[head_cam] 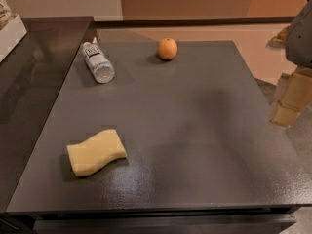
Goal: Move sponge near orange
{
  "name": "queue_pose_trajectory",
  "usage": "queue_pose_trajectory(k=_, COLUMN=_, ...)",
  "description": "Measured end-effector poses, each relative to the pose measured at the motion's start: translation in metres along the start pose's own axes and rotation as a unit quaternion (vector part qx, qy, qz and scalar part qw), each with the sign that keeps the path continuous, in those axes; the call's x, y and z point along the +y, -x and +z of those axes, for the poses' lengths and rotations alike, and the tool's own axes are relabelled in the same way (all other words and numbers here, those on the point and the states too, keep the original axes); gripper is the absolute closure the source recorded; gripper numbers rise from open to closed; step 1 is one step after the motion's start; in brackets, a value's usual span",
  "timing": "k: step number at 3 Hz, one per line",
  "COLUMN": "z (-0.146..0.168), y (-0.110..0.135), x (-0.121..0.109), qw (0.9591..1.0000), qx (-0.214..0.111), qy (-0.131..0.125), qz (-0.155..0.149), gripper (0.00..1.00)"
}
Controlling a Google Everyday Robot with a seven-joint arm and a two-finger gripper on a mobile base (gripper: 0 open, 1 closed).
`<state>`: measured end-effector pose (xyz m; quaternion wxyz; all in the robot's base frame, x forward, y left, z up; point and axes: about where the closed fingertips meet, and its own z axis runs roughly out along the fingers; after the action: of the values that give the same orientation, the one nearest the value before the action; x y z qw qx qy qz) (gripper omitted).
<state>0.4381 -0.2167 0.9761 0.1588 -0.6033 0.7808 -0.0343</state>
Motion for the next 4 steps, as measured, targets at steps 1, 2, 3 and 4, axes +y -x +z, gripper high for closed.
queue_pose_trajectory(k=1, z=0.000, y=0.000, x=0.000, qw=1.0000, qx=0.000, qy=0.000, qz=0.000, gripper=0.00)
queue_pose_trajectory(k=2, z=0.005, y=0.006, x=0.002, qw=0.9997, qx=-0.019, qy=0.014, qz=-0.003, gripper=0.00)
queue_pose_trajectory(k=3, z=0.019, y=0.031, x=0.010, qw=0.9964, qx=-0.072, qy=0.041, qz=-0.016, gripper=0.00)
queue_pose_trajectory(k=4, z=0.028, y=0.064, x=0.025, qw=0.9898, qx=-0.120, qy=0.065, qz=-0.040, gripper=0.00)
